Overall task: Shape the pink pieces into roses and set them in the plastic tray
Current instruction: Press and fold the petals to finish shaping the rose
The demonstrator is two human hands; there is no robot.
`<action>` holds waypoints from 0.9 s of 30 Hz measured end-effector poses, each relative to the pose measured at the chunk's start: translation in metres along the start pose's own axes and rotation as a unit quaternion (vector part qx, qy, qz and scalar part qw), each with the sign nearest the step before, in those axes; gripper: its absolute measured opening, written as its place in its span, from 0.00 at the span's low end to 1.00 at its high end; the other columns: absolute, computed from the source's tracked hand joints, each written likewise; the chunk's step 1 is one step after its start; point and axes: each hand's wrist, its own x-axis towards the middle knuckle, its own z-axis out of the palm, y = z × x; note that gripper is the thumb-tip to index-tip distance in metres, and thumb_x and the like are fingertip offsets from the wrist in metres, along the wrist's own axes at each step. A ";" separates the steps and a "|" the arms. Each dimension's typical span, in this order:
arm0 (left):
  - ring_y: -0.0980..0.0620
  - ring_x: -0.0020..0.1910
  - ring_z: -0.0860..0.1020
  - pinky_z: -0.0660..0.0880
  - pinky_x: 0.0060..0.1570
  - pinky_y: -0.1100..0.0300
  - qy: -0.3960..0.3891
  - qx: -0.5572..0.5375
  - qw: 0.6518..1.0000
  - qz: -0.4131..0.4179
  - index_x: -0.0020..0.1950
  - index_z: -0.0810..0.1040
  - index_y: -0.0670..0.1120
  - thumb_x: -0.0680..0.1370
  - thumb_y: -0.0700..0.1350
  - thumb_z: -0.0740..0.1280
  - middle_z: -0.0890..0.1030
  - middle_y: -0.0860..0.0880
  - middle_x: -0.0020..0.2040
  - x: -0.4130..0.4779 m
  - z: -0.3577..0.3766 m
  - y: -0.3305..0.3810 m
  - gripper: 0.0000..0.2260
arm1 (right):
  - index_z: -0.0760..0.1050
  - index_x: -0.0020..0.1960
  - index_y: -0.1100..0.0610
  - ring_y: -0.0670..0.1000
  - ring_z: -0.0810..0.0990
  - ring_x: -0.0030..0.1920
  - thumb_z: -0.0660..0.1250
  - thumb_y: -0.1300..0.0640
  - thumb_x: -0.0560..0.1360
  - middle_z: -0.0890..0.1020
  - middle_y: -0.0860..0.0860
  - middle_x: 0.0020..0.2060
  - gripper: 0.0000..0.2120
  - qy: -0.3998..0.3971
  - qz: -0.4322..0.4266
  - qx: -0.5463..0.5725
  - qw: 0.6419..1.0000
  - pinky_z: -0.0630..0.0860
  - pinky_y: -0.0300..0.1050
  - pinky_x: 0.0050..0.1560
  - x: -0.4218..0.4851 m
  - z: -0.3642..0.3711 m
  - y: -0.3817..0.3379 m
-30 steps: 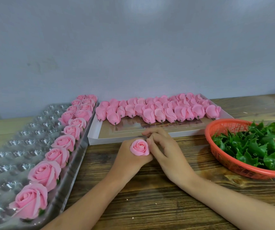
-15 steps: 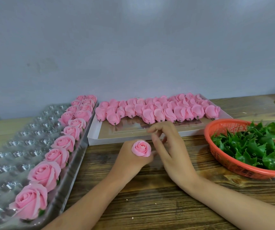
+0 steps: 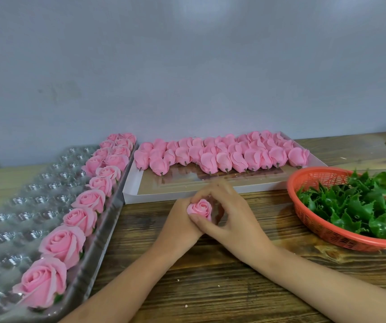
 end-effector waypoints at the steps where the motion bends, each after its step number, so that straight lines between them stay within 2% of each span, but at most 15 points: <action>1: 0.64 0.37 0.78 0.72 0.35 0.74 0.000 -0.004 1.000 0.006 0.36 0.78 0.53 0.75 0.40 0.69 0.80 0.58 0.33 0.000 0.000 0.001 0.11 | 0.77 0.54 0.51 0.45 0.75 0.52 0.73 0.54 0.74 0.75 0.46 0.48 0.10 0.003 0.002 -0.001 1.000 0.70 0.31 0.48 -0.001 0.000 0.000; 3: 0.66 0.38 0.77 0.71 0.39 0.74 -0.004 0.007 1.000 0.030 0.37 0.77 0.56 0.76 0.38 0.69 0.79 0.58 0.33 -0.001 0.000 0.001 0.13 | 0.76 0.56 0.51 0.44 0.75 0.51 0.74 0.51 0.74 0.75 0.46 0.49 0.13 0.013 0.007 -0.002 1.000 0.70 0.30 0.47 -0.001 0.000 0.000; 5: 0.65 0.36 0.75 0.70 0.39 0.72 -0.007 0.029 0.999 0.040 0.35 0.75 0.53 0.75 0.38 0.70 0.76 0.56 0.33 -0.001 0.000 0.001 0.13 | 0.76 0.57 0.51 0.43 0.74 0.48 0.72 0.49 0.74 0.74 0.45 0.50 0.14 0.033 -0.003 -0.001 0.999 0.70 0.29 0.46 -0.001 -0.001 -0.001; 7: 0.62 0.35 0.75 0.72 0.38 0.69 0.001 0.043 0.998 0.035 0.35 0.76 0.51 0.73 0.38 0.71 0.76 0.55 0.32 0.000 0.001 0.000 0.11 | 0.77 0.55 0.52 0.43 0.73 0.47 0.71 0.50 0.74 0.74 0.46 0.49 0.11 0.043 -0.023 0.005 0.999 0.68 0.30 0.47 -0.001 -0.001 -0.001; 10: 0.61 0.38 0.78 0.74 0.37 0.69 0.000 0.045 0.998 0.035 0.38 0.78 0.51 0.74 0.40 0.71 0.80 0.53 0.34 0.000 0.002 0.000 0.08 | 0.78 0.52 0.53 0.44 0.75 0.50 0.71 0.56 0.76 0.74 0.46 0.47 0.05 0.022 -0.028 0.010 0.999 0.68 0.31 0.49 0.000 0.001 -0.002; 13: 0.65 0.36 0.78 0.71 0.34 0.74 -0.005 0.035 0.999 0.024 0.35 0.77 0.54 0.74 0.40 0.70 0.80 0.60 0.33 -0.001 0.001 0.000 0.11 | 0.78 0.50 0.53 0.46 0.75 0.51 0.71 0.56 0.77 0.74 0.45 0.47 0.03 0.006 -0.017 0.008 1.000 0.69 0.31 0.49 0.000 0.002 -0.001; 16: 0.67 0.36 0.77 0.70 0.33 0.75 -0.006 0.024 1.000 0.012 0.34 0.76 0.54 0.75 0.40 0.69 0.79 0.64 0.32 -0.001 0.000 -0.001 0.12 | 0.77 0.51 0.52 0.45 0.75 0.52 0.71 0.56 0.76 0.73 0.45 0.48 0.05 -0.006 -0.013 0.005 1.000 0.68 0.32 0.49 0.000 0.002 0.001; 21: 0.69 0.39 0.75 0.70 0.39 0.75 -0.005 0.056 0.997 0.048 0.35 0.74 0.55 0.74 0.38 0.70 0.77 0.56 0.33 0.000 0.000 -0.001 0.14 | 0.76 0.55 0.51 0.43 0.74 0.50 0.73 0.50 0.74 0.73 0.45 0.50 0.12 0.026 -0.019 0.003 0.999 0.69 0.30 0.48 -0.001 0.000 0.000; 24: 0.74 0.39 0.73 0.67 0.39 0.80 0.011 0.098 0.994 0.041 0.35 0.72 0.56 0.73 0.41 0.71 0.77 0.60 0.33 0.002 0.006 -0.005 0.14 | 0.77 0.52 0.52 0.41 0.73 0.50 0.69 0.51 0.76 0.73 0.44 0.49 0.08 0.049 -0.047 0.004 0.998 0.68 0.30 0.50 -0.001 -0.001 -0.002; 27: 0.75 0.38 0.73 0.66 0.37 0.80 0.017 0.126 0.991 0.037 0.34 0.70 0.58 0.74 0.42 0.70 0.75 0.58 0.31 0.003 0.010 -0.006 0.14 | 0.78 0.48 0.53 0.45 0.74 0.52 0.70 0.56 0.77 0.74 0.44 0.47 0.01 0.021 -0.054 0.000 0.998 0.69 0.35 0.52 -0.002 0.000 -0.002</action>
